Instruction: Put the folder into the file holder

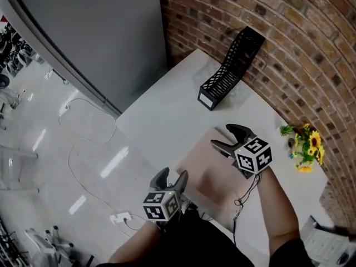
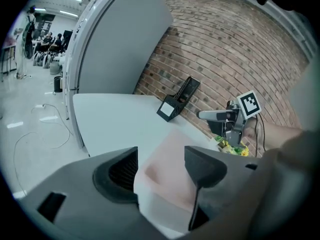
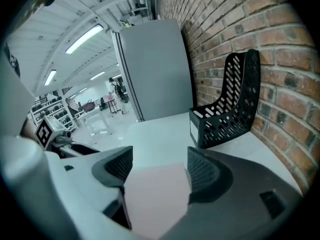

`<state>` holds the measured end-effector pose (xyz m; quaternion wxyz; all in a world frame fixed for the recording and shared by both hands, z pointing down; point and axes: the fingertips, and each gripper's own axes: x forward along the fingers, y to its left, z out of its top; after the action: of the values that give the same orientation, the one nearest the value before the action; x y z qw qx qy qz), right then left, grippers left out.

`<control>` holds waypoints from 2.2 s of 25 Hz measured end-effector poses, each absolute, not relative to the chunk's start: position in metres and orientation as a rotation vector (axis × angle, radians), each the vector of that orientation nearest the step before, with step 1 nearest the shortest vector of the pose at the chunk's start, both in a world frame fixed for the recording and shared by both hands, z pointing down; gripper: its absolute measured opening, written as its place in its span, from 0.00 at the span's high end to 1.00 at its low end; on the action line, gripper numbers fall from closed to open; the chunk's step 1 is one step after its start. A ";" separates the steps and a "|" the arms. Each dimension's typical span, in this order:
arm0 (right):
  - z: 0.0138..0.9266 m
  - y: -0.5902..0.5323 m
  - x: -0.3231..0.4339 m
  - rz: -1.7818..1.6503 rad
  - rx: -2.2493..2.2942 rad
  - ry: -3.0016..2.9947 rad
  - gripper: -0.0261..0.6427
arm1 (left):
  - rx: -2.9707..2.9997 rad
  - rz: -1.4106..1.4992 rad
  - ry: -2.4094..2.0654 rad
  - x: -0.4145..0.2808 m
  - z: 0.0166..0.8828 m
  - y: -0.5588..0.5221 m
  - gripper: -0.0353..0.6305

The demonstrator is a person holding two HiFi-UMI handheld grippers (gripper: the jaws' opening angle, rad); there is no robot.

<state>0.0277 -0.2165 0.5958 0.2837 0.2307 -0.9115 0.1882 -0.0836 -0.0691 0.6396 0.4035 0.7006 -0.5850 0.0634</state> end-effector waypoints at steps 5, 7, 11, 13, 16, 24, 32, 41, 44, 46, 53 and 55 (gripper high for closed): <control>0.633 -0.222 0.024 0.537 0.551 -2.347 0.42 | 1.681 0.151 -1.449 -0.084 0.666 -0.062 0.53; 0.645 -0.225 0.021 0.556 0.524 -2.318 0.41 | 1.640 0.140 -1.432 -0.084 0.675 -0.059 0.53; 0.662 -0.228 0.011 0.623 0.476 -2.283 0.38 | 1.583 0.120 -1.406 -0.084 0.687 -0.054 0.53; 0.670 -0.229 0.008 0.633 0.463 -2.261 0.37 | 1.569 0.117 -1.394 -0.083 0.692 -0.054 0.53; 0.680 -0.231 0.006 0.638 0.448 -2.231 0.35 | 1.552 0.108 -1.371 -0.081 0.698 -0.055 0.53; 0.709 -0.227 0.000 0.696 0.344 -2.142 0.27 | 1.504 0.079 -1.302 -0.075 0.714 -0.057 0.53; 0.726 -0.222 -0.003 0.723 0.297 -2.111 0.27 | 1.528 0.087 -1.296 -0.074 0.718 -0.067 0.53; 0.720 -0.222 -0.005 0.708 0.307 -2.131 0.29 | 1.516 0.101 -1.290 -0.080 0.718 -0.069 0.53; 0.707 -0.224 -0.007 0.671 0.325 -2.165 0.29 | 1.533 0.097 -1.303 -0.083 0.710 -0.072 0.53; 0.694 -0.228 -0.009 0.647 0.341 -2.198 0.29 | 1.559 0.092 -1.330 -0.087 0.700 -0.076 0.53; 0.615 -0.246 -0.019 0.525 0.431 -2.378 0.29 | 1.705 0.069 -1.472 -0.104 0.636 -0.101 0.53; 0.588 -0.248 -0.020 0.479 0.465 -2.437 0.29 | 1.750 0.062 -1.518 -0.109 0.614 -0.107 0.53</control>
<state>-0.0204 -0.2485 0.5878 0.3027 0.1756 -0.9192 0.1807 -0.1094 -0.1067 0.6136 0.4008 0.6918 -0.6001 0.0244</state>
